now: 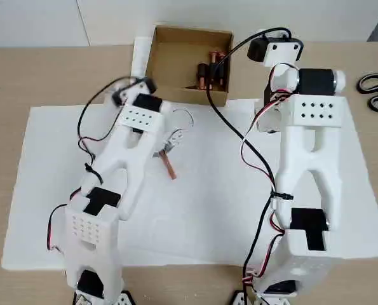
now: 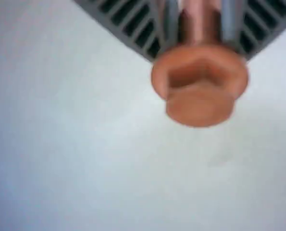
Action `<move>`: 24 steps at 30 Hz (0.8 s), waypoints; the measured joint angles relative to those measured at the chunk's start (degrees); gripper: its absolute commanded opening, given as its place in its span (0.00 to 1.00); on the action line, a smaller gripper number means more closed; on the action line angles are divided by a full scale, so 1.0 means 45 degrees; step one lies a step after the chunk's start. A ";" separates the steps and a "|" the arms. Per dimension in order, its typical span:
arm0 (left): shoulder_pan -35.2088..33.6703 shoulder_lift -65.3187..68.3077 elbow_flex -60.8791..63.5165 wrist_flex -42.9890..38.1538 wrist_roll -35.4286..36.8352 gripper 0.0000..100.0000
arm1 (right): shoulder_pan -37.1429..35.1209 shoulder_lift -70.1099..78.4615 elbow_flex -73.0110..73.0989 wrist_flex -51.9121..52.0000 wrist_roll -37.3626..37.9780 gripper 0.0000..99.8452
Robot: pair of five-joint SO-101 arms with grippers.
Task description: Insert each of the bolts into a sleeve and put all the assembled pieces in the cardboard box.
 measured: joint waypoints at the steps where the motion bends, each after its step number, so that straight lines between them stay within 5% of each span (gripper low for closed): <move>1: -0.0117 0.0000 -0.0156 0.0195 -0.1016 0.01 | 0.0000 0.0000 0.0000 0.0000 0.0000 0.00; 8: -0.0352 0.0000 -0.0332 0.0977 -0.6545 0.01 | 0.0000 0.0000 0.0000 0.0000 0.0000 0.00; 24: -0.0313 0.1739 -0.0547 0.0879 -0.7365 0.08 | 0.0000 0.0000 0.0000 0.0000 0.0000 0.00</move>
